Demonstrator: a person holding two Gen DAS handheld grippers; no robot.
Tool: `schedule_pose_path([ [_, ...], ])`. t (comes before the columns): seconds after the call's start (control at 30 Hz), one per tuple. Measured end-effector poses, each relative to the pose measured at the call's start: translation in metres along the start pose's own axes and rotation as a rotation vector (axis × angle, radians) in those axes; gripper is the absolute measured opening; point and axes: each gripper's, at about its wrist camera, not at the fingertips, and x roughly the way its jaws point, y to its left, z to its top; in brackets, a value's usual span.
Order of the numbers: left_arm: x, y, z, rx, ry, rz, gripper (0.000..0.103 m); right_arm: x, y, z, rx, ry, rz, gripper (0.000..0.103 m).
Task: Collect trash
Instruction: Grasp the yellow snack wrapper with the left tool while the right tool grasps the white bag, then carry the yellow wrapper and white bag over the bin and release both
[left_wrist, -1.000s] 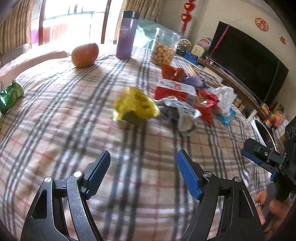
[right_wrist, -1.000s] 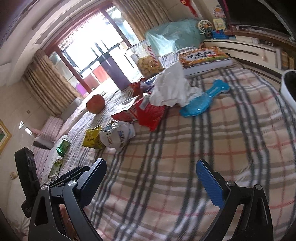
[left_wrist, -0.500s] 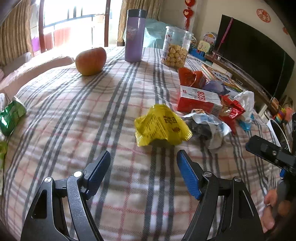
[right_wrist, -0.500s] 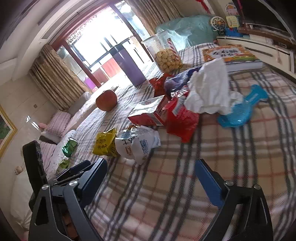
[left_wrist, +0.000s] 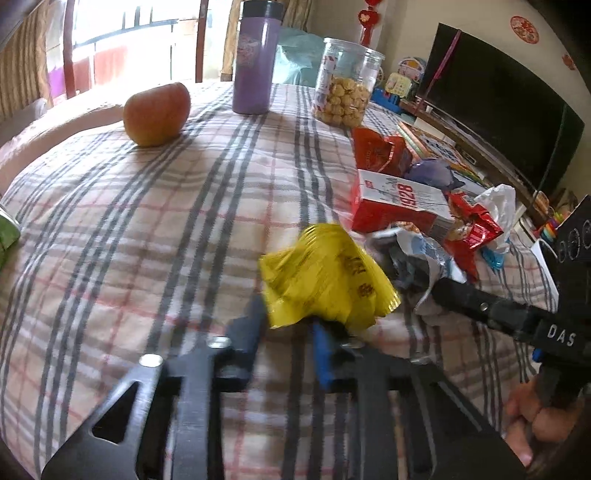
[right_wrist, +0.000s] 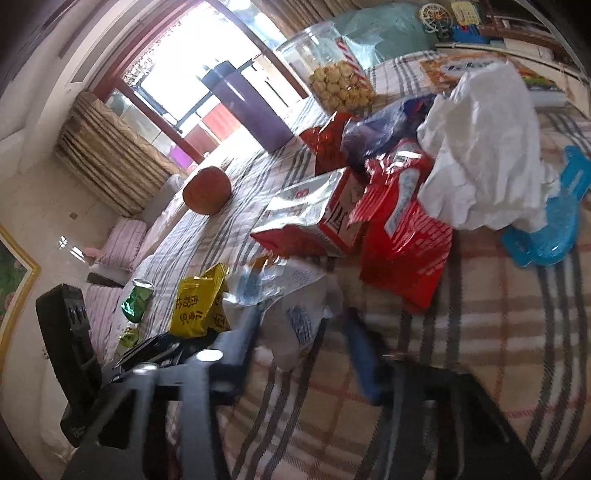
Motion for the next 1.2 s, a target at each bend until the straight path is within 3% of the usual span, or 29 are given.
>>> schedule_pose_path([
  [0.2,-0.011,-0.013,-0.006,0.018,-0.02,-0.027,0.011,-0.017,-0.002,-0.008,-0.014,-0.028,0.006,0.019],
  [1.2,-0.037,-0.148,-0.043,0.195,0.001,-0.227,0.01,-0.16,-0.073,-0.055,0.032,-0.219,-0.148,0.018],
])
